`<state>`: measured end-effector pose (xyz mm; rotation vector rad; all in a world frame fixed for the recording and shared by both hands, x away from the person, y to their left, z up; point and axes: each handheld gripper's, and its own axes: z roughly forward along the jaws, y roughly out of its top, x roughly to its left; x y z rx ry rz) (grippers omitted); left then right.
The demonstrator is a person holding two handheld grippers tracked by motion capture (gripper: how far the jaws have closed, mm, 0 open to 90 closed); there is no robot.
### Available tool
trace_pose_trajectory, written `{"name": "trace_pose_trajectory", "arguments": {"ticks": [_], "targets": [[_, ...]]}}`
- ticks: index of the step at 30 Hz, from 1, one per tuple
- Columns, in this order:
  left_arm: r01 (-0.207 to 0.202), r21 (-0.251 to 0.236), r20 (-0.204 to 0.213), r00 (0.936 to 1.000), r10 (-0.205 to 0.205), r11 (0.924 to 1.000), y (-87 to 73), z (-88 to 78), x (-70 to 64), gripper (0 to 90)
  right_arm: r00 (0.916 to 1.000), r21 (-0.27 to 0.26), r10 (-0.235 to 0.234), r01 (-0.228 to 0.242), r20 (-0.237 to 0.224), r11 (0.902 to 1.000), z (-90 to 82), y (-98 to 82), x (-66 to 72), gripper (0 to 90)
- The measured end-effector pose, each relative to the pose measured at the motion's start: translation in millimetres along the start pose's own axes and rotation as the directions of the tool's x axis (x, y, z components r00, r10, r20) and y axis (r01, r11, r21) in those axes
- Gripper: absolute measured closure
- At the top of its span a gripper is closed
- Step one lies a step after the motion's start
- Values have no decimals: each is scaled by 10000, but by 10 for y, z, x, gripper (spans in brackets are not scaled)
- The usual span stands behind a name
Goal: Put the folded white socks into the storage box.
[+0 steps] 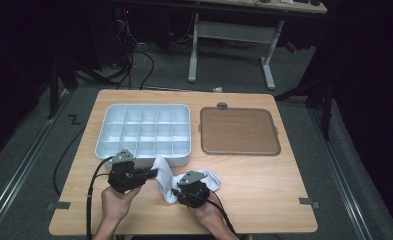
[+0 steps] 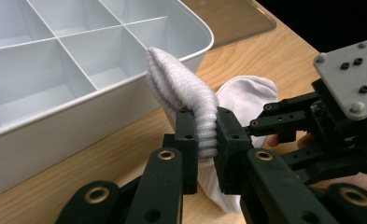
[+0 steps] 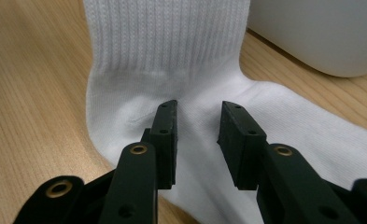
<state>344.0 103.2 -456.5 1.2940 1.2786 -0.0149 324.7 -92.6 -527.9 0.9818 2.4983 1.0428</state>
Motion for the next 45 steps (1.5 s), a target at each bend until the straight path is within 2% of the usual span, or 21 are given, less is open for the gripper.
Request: {"name": "trace_pose_trajectory", "arguments": {"ticks": [13, 17, 26, 28, 30, 31, 32, 35, 36, 38, 39, 41, 45], "targets": [[160, 3, 245, 9996, -160, 9999, 2, 7, -22, 816, 9999, 37, -111, 111, -118, 9999, 107, 105, 96, 676], [150, 75, 339, 9993, -153, 9999, -25, 32, -37, 816, 9997, 60, -152, 154, -187, 9999, 143, 144, 116, 676], [-13, 192, 268, 9996, 8, 9998, -51, 72, -33, 816, 9993, 32, -118, 119, -351, 9999, 164, 173, 122, 657], [-31, 192, 223, 9997, 27, 9998, -57, 77, -32, 816, 9996, 99, -3, 6, -265, 10000, 126, 181, 86, 641], [-95, 247, 207, 9997, 90, 9997, -61, 81, -28, 816, 9997, -130, 163, -166, -197, 9998, 50, 187, 30, 637], [-80, 243, 209, 9998, 75, 9997, -62, 83, -29, 816, 9991, -404, 398, -403, -130, 9984, -37, 182, -22, 636], [-27, 205, 202, 9998, 23, 9998, -65, 89, -32, 816, 9991, -404, 398, -403, -130, 9984, -37, 182, -22, 636], [-118, 320, 198, 9997, 111, 9994, -83, 108, -32, 816, 9980, -532, 527, -509, 339, 9973, -189, 147, -126, 633], [-142, 356, 199, 9997, 135, 9993, -89, 114, -34, 816, 9959, -599, 650, -612, 625, 9963, -274, 102, -208, 634], [-83, 332, 199, 9998, 77, 9994, -97, 126, -47, 816, 9950, -627, 682, -636, 731, 9960, -305, 82, -242, 634], [-180, 419, 195, 9997, 172, 9990, -106, 136, -47, 816, 9901, -667, 954, -888, 1032, 9938, -394, 16, -347, 633], [-145, 404, 191, 9997, 137, 9991, -108, 143, -52, 816, 9884, -702, 1037, -963, 1110, 9929, -418, -5, -383, 633], [-177, 459, 181, 9997, 168, 9988, -125, 166, -63, 816, 9784, -653, 1329, -1240, 1581, 9901, -515, -119, -541, 631]]}}
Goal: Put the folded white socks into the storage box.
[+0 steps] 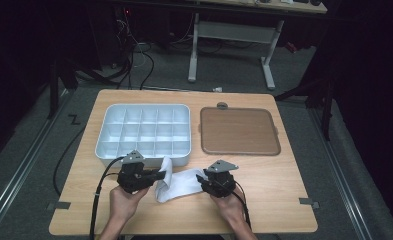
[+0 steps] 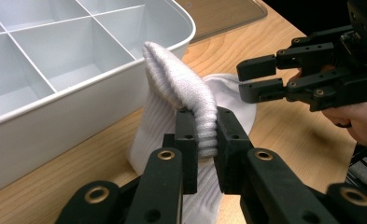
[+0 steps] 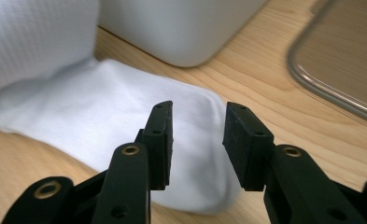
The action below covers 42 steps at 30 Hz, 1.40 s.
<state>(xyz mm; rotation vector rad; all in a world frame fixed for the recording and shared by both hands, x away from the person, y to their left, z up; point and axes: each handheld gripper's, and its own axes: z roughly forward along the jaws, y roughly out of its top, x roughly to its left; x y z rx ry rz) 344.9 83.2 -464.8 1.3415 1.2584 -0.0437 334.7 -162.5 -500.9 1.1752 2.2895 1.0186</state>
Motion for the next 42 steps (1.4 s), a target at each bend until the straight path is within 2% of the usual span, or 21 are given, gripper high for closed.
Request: {"name": "trace_pose_trajectory", "arguments": {"ticks": [8, 11, 14, 20, 21, 22, 30, 42], "targets": [[-70, 85, -1, 10000, 70, 9999, -22, 17, -15, 816, 9994, 220, 196, -202, 286, 9996, 5, -97, -102, 639], [-136, 115, 2, 9999, 136, 9998, -32, 22, -19, 816, 9987, 290, 391, -400, 323, 9988, 6, -123, -144, 679], [-199, 136, -1, 9998, 199, 9997, -42, 27, -24, 816, 9990, 451, 291, -306, 349, 9985, 19, -143, -149, 727], [-284, 211, -7, 9996, 284, 9994, -56, 39, -33, 816, 9997, 483, 226, -229, 66, 9986, 49, -177, -94, 829], [-328, 231, -10, 9995, 329, 9992, -59, 39, -32, 816, 9994, 521, 343, -343, 4, 9981, 47, -179, -74, 835], [-327, 237, -16, 9995, 327, 9992, -60, 40, -33, 816, 9993, 473, 356, -348, -152, 9983, 52, -182, -49, 839], [-427, 293, -65, 9991, 429, 9987, -91, 53, -45, 816, 9977, 337, 532, -519, -410, 9981, 74, -177, 71, 842], [-875, 750, -69, 9961, 883, 9933, -222, 157, -88, 816, 9929, 260, 905, -887, -777, 9957, 100, -169, 92, 841]]}}
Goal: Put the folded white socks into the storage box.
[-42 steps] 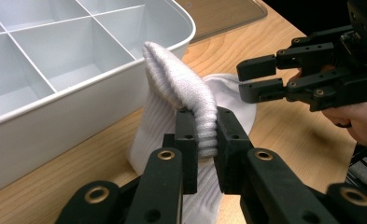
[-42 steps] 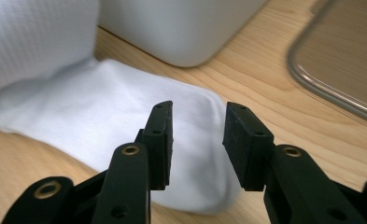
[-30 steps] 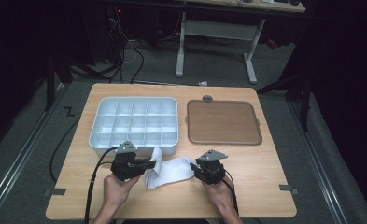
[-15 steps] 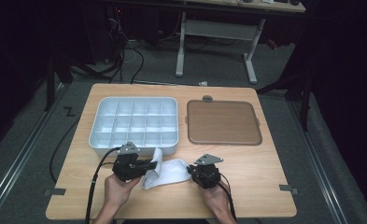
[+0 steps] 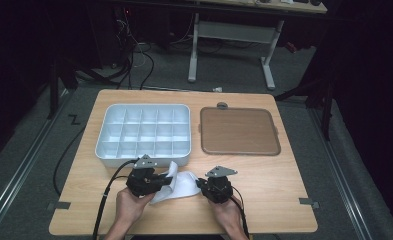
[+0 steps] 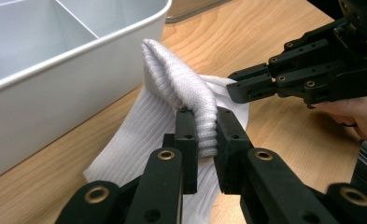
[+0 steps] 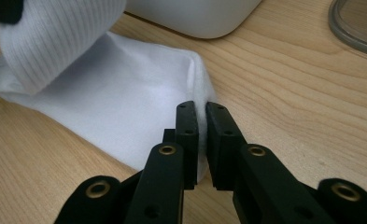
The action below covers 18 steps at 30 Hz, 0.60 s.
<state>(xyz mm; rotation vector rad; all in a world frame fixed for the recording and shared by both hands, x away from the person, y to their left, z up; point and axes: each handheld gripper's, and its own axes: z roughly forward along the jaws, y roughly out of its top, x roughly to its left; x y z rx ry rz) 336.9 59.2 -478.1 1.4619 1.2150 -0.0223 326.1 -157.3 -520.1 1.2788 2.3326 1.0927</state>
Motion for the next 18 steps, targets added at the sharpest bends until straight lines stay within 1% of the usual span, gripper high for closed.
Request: {"name": "trace_pose_trajectory", "arguments": {"ticks": [3, 4, 6, 7, 8, 10, 12, 13, 15, 17, 18], "targets": [[-36, 35, -21, 10000, 36, 10000, -27, 29, -10, 815, 9999, 32, 99, -99, -98, 9999, 13, 9, 20, 842], [-146, 107, -40, 9999, 146, 9998, -41, 37, -9, 815, 9998, -24, 28, -29, -188, 10000, 30, 16, 34, 842], [-204, 133, -55, 9998, 205, 9997, -47, 37, -8, 815, 9997, 4, 76, -76, -228, 10000, 34, 19, 48, 842], [-229, 122, -66, 9997, 230, 9997, -53, 36, -9, 816, 9997, 38, 44, -43, -249, 10000, 37, 25, 66, 842], [-216, 115, -53, 9998, 217, 9997, -57, 33, -7, 816, 9995, -5, -162, 162, -285, 9999, 51, 39, 119, 841], [-169, 122, -63, 9998, 170, 9998, -65, 29, 3, 815, 9994, 18, -206, 207, -289, 9998, 56, 42, 138, 842], [-148, 186, -108, 9998, 151, 9997, -85, 29, 24, 816, 9987, 46, -361, 362, -349, 9993, 73, 45, 173, 841], [-76, 158, -125, 9999, 78, 9998, -93, 34, 27, 815, 9988, 55, -360, 362, -341, 9993, 77, 43, 180, 841], [-159, 286, -145, 9998, 163, 9995, -117, 44, 35, 815, 9989, 81, -337, 340, -317, 9994, 74, 36, 165, 840], [-166, 313, -115, 9998, 170, 9994, -129, 58, 27, 815, 9990, 52, -329, 331, -304, 9994, 76, 32, 157, 840], [-118, 270, -98, 9999, 120, 9996, -135, 72, 18, 814, 9993, 125, -250, 253, -281, 9996, 76, 22, 142, 839]]}}
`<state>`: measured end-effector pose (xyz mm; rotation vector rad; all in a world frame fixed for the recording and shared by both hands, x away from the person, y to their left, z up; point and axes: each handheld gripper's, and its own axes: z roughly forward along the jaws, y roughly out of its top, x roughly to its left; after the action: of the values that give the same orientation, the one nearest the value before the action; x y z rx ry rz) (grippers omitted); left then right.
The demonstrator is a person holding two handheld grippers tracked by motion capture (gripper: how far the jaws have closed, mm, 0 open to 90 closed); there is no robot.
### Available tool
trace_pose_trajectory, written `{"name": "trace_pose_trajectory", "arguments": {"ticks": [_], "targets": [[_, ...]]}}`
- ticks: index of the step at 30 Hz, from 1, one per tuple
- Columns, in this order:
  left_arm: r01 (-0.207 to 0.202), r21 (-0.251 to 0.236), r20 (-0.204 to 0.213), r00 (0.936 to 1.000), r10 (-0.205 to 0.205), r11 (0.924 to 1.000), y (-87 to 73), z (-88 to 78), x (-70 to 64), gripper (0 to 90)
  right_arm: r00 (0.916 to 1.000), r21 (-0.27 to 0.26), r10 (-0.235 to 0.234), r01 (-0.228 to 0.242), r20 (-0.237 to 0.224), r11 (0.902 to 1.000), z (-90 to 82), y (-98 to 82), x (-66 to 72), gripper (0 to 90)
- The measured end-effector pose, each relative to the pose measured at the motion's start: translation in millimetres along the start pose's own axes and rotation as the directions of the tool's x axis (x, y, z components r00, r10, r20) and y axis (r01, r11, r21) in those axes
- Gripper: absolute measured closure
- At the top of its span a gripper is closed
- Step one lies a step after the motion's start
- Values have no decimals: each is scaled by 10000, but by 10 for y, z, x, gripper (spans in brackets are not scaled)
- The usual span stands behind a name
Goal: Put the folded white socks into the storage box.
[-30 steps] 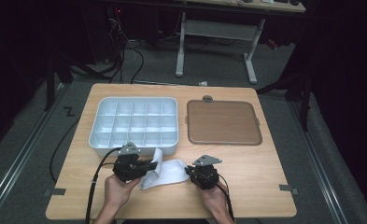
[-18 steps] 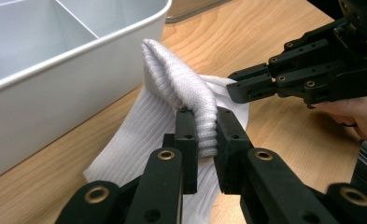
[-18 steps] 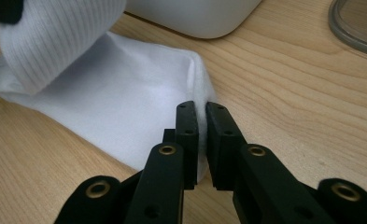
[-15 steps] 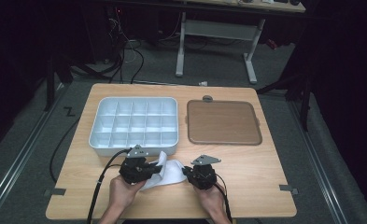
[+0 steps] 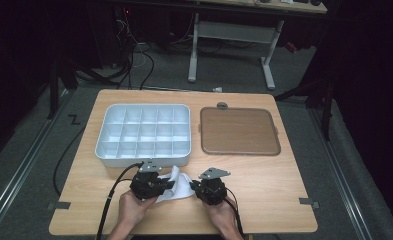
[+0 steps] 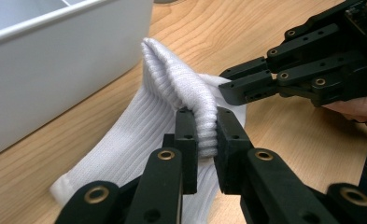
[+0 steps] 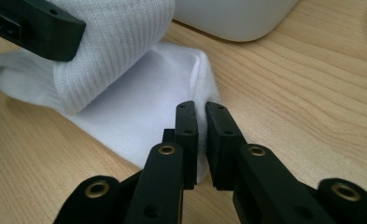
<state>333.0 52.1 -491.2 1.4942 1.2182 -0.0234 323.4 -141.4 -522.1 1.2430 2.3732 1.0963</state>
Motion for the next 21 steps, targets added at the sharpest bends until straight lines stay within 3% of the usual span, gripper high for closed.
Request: {"name": "trace_pose_trajectory", "arguments": {"ticks": [8, 21], "targets": [[-267, 218, 21, 9996, 267, 9994, -54, 66, -22, 813, 10000, 13, 51, -51, 20, 10000, 17, -13, -25, 835], [-240, 253, 28, 9997, 239, 9994, -138, 149, -23, 811, 10000, 61, 51, -51, 5, 10000, 44, -12, -37, 833]]}}
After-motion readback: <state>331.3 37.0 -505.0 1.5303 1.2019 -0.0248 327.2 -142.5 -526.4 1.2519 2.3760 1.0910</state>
